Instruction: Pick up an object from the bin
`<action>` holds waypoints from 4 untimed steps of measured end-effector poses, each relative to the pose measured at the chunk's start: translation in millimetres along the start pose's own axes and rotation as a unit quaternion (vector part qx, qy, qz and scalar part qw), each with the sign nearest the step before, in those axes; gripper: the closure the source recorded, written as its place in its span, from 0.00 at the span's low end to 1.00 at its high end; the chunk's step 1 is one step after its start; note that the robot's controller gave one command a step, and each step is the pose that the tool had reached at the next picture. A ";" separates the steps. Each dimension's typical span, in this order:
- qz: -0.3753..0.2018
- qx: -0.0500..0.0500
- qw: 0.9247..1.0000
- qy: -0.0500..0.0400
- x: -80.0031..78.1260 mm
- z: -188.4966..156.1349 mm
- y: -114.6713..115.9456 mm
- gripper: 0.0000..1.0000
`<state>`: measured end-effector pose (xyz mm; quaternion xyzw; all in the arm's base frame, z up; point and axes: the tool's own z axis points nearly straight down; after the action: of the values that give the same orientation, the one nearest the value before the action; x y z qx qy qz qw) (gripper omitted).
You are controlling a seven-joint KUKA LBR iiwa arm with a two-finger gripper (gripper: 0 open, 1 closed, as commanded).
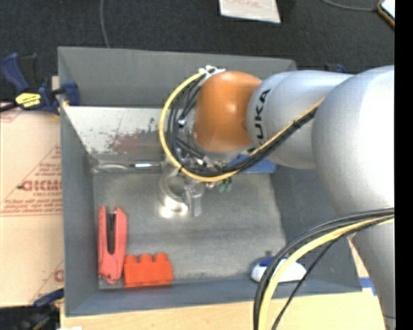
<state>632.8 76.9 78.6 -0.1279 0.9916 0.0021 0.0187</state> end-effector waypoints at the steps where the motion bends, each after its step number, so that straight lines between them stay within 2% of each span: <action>1: 0.001 0.000 1.000 -0.002 -0.7 -6.0 -0.4 1.00; 3: 0.001 0.000 1.000 -0.003 -2.5 -52.3 -1.0 1.00; 4: 0.002 0.001 1.000 -0.005 -2.8 -64.0 -1.7 1.00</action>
Offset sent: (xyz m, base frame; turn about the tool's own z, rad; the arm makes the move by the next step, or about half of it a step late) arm 0.0002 -0.0003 0.0593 0.0009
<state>633.6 75.4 142.7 -0.1261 0.9917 0.0021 0.0234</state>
